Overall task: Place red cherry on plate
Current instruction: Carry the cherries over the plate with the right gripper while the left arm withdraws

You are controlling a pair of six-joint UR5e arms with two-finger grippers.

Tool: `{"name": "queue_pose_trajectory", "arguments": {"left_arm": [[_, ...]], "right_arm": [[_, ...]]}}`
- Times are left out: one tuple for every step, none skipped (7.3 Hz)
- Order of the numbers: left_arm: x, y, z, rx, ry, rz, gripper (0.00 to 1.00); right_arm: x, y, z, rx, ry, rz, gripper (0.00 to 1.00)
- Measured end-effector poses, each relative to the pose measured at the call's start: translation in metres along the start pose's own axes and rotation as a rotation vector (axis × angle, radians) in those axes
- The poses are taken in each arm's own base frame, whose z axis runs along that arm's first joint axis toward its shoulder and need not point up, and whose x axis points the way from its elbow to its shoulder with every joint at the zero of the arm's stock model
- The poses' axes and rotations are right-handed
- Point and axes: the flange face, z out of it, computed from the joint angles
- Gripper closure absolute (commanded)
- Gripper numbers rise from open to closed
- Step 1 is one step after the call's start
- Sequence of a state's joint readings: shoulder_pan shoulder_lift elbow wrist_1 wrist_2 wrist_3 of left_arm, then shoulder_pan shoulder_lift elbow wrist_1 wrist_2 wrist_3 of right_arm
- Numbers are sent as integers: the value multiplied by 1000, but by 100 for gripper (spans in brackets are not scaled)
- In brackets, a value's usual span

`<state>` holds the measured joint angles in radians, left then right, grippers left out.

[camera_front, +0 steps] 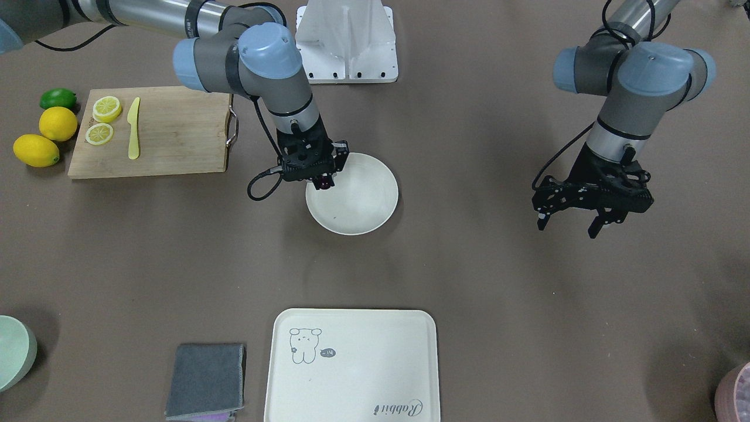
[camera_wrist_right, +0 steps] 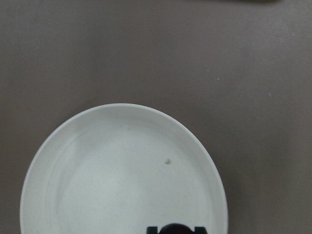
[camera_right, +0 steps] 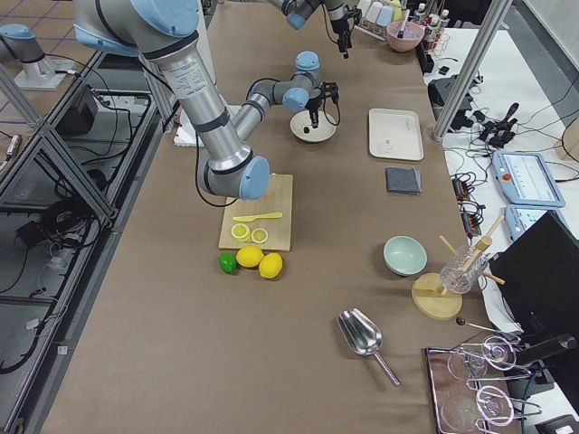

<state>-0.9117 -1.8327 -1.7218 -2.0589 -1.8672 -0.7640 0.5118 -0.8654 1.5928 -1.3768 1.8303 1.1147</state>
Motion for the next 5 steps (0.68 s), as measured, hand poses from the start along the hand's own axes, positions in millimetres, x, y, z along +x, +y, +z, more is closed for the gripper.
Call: {"name": "queue_pose_trajectory", "arguments": {"left_arm": [[-11,2,1,-2,-14,10,2],[-16,4,2,-1,-18,14,2],[-18,5,2,-1,-20,14,2],[-20,6,2,-1,-21,14,2],[-21,6,2,-1,-22,14,2]], "right_arm": [[-13,2,11,6,12,2,100],[-21,8,23,8,14,-3,100],[-28,14,35,7,5,-7,100],[-32,19,41,4,-1,-5,100],[-35,23,44,0,-7,-5,59]]}}
